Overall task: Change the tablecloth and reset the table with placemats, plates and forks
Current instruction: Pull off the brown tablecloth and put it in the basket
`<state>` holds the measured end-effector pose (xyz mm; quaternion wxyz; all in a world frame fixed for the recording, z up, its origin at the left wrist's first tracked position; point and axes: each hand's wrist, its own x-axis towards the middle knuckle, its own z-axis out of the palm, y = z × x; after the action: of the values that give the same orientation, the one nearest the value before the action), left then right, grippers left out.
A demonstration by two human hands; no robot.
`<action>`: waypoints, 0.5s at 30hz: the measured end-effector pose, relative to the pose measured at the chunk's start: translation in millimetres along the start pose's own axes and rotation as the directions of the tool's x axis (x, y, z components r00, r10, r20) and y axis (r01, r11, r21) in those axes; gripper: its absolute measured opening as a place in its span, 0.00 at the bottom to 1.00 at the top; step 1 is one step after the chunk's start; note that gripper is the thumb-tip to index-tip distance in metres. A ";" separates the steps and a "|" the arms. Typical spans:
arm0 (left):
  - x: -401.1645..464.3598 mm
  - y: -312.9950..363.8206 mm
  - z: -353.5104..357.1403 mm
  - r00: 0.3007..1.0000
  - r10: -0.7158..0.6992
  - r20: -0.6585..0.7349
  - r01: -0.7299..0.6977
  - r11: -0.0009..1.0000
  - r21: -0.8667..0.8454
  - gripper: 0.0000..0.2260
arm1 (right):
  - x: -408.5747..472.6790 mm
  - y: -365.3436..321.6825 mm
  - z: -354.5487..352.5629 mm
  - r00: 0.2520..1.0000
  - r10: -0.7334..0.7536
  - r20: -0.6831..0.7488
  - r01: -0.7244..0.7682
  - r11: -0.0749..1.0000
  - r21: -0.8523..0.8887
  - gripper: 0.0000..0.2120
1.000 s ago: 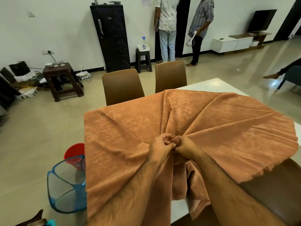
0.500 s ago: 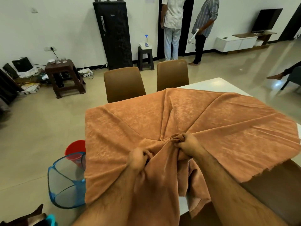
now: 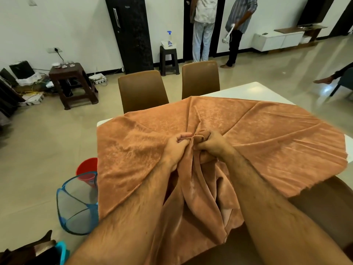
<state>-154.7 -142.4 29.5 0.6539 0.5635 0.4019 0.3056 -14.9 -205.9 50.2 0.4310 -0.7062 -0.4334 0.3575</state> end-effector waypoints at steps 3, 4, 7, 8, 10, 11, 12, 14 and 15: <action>-1.3 -12.6 -24.8 0.995 -0.071 -0.067 0.070 0.997 -0.010 0.11 | 1.8 4.7 11.2 0.998 -0.031 -0.055 0.031 1.000 -0.001 0.07; 1.5 -18.5 -36.9 0.992 -0.068 -0.105 0.077 0.993 0.087 0.12 | 2.9 8.1 11.6 0.997 -0.033 -0.069 0.034 0.999 0.015 0.05; 17.7 -40.8 -77.7 0.983 -0.047 -0.179 0.142 0.812 0.566 0.28 | 7.6 10.8 9.1 0.998 -0.003 -0.056 0.006 0.999 0.054 0.06; 21.7 -45.4 -85.1 0.979 -0.070 -0.191 0.181 0.732 0.657 0.33 | 9.2 10.8 8.5 0.999 0.015 -0.038 -0.012 0.996 0.086 0.04; 25.9 -46.2 -84.5 0.980 -0.104 -0.168 0.194 0.658 0.728 0.33 | 6.6 6.2 9.0 1.000 0.021 0.005 -0.021 0.992 0.123 0.06; 27.1 -45.7 -79.6 0.982 -0.108 -0.152 0.185 0.672 0.717 0.27 | 7.4 6.7 9.3 1.000 0.023 0.017 -0.025 0.991 0.131 0.10; 28.8 -45.0 -69.4 0.989 -0.083 -0.123 0.146 0.677 0.721 0.19 | 10.2 7.6 9.0 0.999 0.025 0.027 -0.029 0.991 0.133 0.12; 25.7 -34.3 -50.7 0.994 -0.058 -0.088 0.103 0.728 0.678 0.08 | 14.6 8.3 7.9 0.999 0.028 0.047 -0.034 0.990 0.135 0.13; 28.1 -32.0 -45.7 0.989 -0.105 -0.100 0.143 0.825 0.547 0.09 | 18.3 7.2 7.2 0.998 0.026 0.060 -0.034 0.990 0.135 0.14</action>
<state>-182.3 -101.7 -9.0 0.4682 0.6906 0.5299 0.1520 -12.2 -188.8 38.5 0.4599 -0.6710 -0.4098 0.4128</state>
